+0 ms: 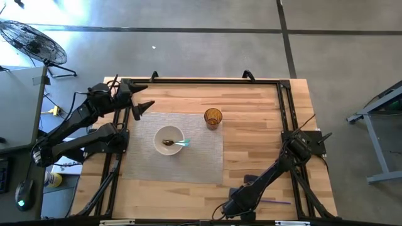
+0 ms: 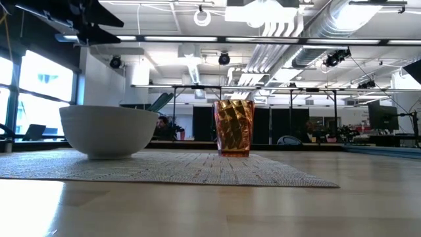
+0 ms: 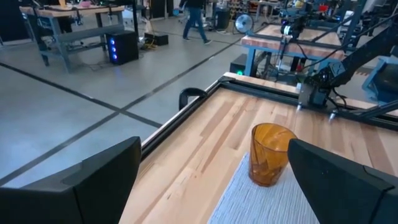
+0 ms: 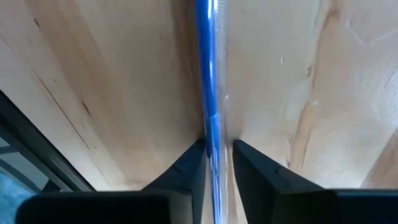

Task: Pick & Place Utensil
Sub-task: Put the violet straw into the orange cup on the gray mat

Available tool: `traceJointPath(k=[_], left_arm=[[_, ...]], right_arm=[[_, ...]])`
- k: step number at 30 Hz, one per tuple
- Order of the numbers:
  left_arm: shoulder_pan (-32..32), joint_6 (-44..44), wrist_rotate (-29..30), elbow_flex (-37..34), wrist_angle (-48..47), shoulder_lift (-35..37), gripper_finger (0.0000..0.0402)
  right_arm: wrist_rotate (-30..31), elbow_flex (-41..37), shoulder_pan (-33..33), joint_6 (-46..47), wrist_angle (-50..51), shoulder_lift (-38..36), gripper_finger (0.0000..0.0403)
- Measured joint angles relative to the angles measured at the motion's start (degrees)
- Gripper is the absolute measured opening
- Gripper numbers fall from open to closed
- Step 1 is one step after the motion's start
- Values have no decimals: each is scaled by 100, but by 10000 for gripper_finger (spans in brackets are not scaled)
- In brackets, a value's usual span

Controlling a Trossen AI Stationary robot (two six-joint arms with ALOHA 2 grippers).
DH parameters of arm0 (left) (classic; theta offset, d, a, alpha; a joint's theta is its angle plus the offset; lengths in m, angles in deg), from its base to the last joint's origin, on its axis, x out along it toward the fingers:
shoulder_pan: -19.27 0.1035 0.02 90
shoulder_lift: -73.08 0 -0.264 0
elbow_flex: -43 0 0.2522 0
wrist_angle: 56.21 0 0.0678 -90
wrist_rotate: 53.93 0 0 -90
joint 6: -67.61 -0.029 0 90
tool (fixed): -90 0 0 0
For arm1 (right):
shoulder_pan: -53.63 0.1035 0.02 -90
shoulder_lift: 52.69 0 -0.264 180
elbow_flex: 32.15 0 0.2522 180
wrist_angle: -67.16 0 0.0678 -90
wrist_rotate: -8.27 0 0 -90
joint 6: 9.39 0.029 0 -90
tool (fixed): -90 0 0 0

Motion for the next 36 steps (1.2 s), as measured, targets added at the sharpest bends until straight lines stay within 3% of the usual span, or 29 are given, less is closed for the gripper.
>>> traceJointPath(k=[16,23,33,36], left_arm=[[-1,6,0,0,-195,-2,399],[2,7,0,0,-207,-1,399],[-1,37,-38,0,-207,-1,399],[1,39,-82,0,-205,-2,399]], right_arm=[[187,-1,-124,-149,66,9,7],[280,-16,-131,-188,224,-96,6],[1952,-22,-329,302,350,-1178,4],[2759,-17,-428,325,294,-1645,2]])
